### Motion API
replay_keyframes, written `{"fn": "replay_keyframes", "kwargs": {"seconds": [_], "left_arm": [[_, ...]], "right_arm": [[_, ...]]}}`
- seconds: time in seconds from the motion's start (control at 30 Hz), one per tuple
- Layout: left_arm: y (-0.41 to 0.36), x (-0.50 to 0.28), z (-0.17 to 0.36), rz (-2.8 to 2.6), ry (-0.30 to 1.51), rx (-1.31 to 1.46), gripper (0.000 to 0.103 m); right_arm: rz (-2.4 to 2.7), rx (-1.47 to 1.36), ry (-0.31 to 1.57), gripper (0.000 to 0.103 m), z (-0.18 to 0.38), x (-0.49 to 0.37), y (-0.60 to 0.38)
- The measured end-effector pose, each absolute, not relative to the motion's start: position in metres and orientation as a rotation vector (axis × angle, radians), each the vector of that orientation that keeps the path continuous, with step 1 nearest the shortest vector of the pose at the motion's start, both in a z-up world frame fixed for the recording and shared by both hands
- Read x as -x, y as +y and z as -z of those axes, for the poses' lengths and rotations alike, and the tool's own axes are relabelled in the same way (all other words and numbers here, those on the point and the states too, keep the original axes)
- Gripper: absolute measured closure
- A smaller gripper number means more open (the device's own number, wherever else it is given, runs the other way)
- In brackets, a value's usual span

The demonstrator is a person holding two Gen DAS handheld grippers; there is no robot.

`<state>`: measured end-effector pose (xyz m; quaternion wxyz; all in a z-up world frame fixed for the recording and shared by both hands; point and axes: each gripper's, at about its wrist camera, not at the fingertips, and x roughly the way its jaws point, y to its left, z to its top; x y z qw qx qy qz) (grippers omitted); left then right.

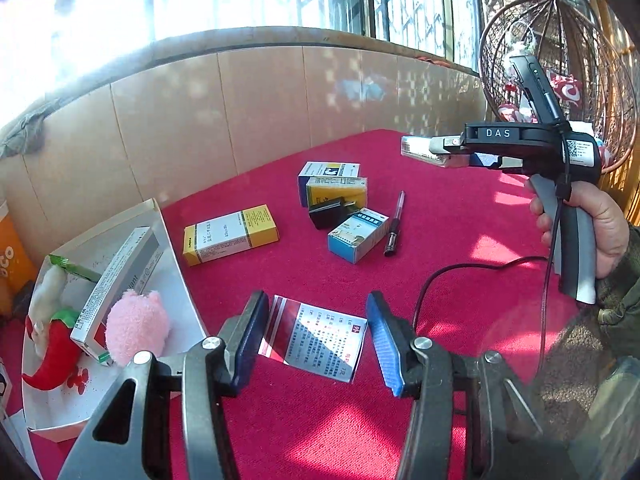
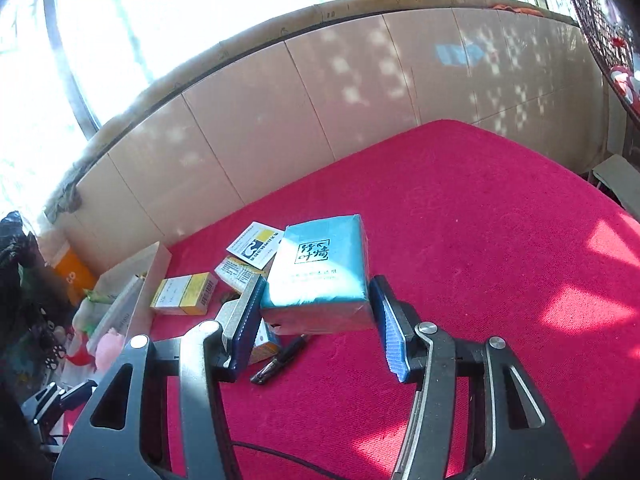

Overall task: Organize objects
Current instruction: 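Carry the medicine box and tissue pack over the white tray and open both tools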

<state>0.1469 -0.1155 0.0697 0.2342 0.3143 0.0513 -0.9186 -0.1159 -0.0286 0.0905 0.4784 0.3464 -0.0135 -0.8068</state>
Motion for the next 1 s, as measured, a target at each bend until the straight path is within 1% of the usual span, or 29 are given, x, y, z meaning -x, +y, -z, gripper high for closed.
{"fn": "replay_keyframes", "kwargs": {"seconds": [0.23, 0.7, 1.0], "left_arm": [[-0.125, -0.166, -0.078, 2.494, 0.179, -0.777, 0.052], [-0.17, -0.231, -0.09, 2.324, 0.307, -0.595, 0.052], [-0.208, -0.26, -0.102, 2.224, 0.334, -0.529, 0.052]], "right_arm": [[1.906, -0.783, 0.02, 0.05, -0.106, 0.086, -0.041], [1.786, -0.751, 0.133, 0.05, -0.114, 0.039, -0.07], [1.62, -0.666, 0.293, 0.05, -0.132, -0.011, -0.123]]}}
